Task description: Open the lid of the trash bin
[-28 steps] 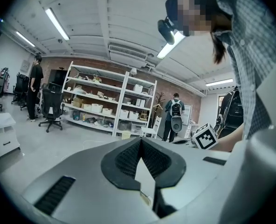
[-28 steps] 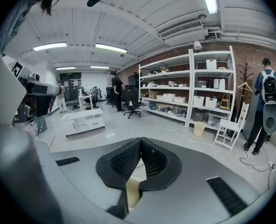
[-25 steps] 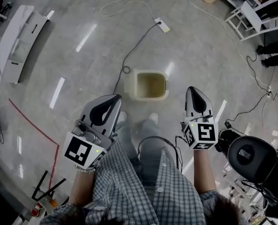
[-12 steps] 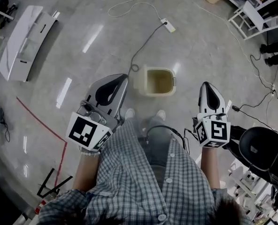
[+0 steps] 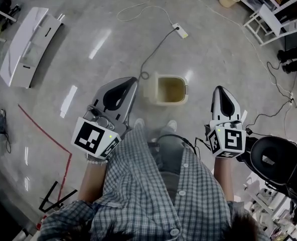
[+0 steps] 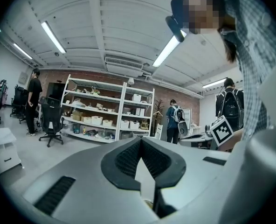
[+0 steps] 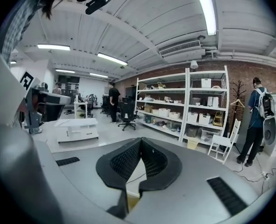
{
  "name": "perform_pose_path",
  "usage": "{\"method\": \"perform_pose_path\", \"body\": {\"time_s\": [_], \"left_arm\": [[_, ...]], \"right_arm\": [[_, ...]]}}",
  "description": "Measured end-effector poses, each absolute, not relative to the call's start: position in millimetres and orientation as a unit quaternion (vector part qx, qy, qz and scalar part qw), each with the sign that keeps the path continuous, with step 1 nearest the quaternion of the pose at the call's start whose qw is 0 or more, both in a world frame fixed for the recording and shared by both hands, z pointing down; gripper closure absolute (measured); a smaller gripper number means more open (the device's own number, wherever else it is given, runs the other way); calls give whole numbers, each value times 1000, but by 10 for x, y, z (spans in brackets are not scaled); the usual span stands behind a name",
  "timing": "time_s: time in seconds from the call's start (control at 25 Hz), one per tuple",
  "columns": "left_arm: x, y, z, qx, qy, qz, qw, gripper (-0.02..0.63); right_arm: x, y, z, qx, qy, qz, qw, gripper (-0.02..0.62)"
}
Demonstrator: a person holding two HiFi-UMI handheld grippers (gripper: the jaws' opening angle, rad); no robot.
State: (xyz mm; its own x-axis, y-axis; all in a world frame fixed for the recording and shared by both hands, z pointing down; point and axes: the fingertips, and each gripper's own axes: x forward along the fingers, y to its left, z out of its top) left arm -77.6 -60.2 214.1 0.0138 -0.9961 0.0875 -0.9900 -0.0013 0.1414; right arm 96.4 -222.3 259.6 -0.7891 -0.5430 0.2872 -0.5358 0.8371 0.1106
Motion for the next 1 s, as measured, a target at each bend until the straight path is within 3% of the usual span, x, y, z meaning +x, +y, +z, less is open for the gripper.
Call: {"method": "perform_pose_path", "body": {"time_s": [1.0], "left_arm": [[-690, -656, 2164, 715, -693, -19, 85, 606]], "right_arm": [[903, -2185, 2578, 275, -948, -21, 157, 577]]}}
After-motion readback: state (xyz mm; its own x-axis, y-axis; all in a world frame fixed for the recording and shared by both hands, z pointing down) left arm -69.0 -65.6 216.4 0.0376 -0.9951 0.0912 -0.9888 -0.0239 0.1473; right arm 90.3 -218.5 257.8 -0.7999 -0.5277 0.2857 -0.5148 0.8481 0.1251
